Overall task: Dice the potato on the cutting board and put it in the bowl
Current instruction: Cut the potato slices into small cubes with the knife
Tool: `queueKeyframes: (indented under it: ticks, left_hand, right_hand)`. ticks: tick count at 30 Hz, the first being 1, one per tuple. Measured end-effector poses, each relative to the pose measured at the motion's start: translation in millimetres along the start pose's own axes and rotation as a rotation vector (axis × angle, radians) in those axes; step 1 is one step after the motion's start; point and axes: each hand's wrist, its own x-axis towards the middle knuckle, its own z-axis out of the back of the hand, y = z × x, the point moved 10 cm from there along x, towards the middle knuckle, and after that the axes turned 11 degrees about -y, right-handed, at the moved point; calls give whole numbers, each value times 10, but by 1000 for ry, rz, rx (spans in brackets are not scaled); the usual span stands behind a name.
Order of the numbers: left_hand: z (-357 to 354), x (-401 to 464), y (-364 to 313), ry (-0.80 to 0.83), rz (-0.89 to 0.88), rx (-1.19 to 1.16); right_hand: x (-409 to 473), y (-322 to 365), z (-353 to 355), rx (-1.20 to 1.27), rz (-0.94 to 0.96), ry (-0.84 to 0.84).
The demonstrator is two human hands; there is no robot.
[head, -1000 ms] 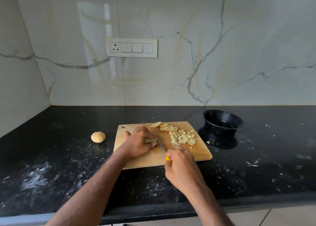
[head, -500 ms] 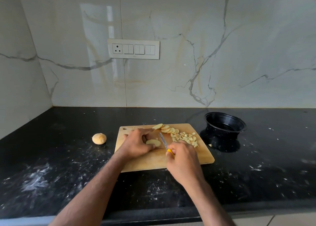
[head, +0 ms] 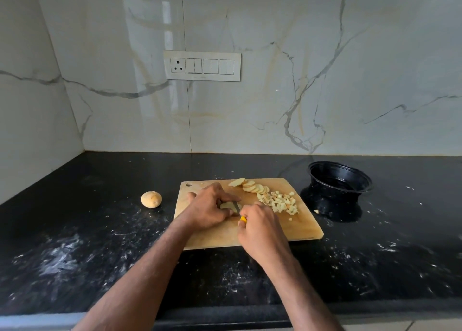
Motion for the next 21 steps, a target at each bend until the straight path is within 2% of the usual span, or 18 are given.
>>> queueKeyframes:
  ticks: [6,14,18,21]
  left_hand:
    - [5,-14,44,-10,72,-1]
    - [18,-28,42,-8,74,-12]
    - [14,-24,29,-19,60,-15]
    - [21,-32,10,-16,46,-10]
  right_hand:
    - [-78,-13,16,1,13,21]
    - [-307,-79,172,-5,-3,71]
    - [-399,-143,290,28,-16,48]
    - [-418,-213,403,95,-57,-29]
